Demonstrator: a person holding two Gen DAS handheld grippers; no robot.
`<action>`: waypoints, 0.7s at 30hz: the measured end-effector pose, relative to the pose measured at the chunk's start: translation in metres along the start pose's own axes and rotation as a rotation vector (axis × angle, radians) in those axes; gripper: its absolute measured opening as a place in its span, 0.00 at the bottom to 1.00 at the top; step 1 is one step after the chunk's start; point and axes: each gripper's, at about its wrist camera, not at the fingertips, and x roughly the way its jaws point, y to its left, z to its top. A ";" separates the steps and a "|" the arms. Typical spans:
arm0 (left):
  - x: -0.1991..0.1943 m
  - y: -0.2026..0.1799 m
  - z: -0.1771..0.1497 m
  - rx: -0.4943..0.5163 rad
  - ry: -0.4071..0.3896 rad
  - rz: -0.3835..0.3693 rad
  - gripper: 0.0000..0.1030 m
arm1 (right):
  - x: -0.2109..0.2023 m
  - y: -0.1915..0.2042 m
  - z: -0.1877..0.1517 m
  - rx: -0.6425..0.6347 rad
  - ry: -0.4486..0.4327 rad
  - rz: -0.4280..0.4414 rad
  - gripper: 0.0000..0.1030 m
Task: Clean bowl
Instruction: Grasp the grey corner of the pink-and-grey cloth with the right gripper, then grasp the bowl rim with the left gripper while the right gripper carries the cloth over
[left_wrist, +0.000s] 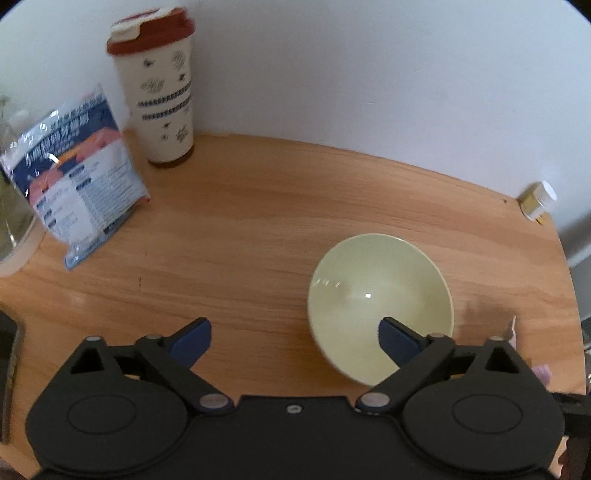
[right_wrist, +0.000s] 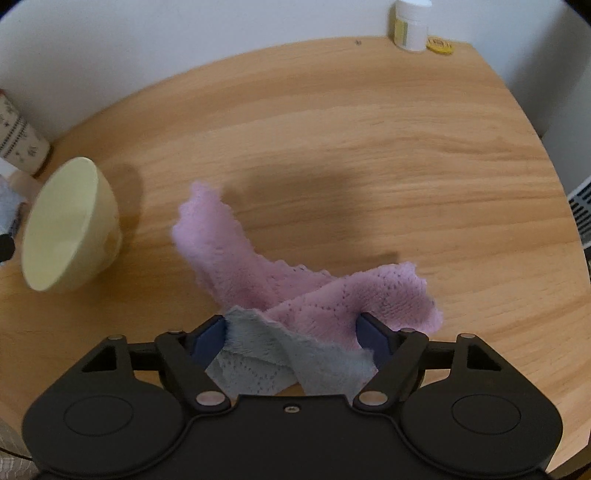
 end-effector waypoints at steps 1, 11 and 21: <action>0.003 0.001 0.000 -0.009 0.001 0.001 0.88 | 0.000 -0.001 -0.001 0.000 -0.004 0.005 0.79; 0.025 0.009 0.010 -0.064 0.024 0.005 0.64 | 0.001 0.002 -0.007 -0.097 -0.015 -0.001 0.79; 0.031 0.000 0.012 -0.049 -0.001 -0.010 0.61 | -0.013 -0.012 -0.015 -0.111 -0.048 0.036 0.54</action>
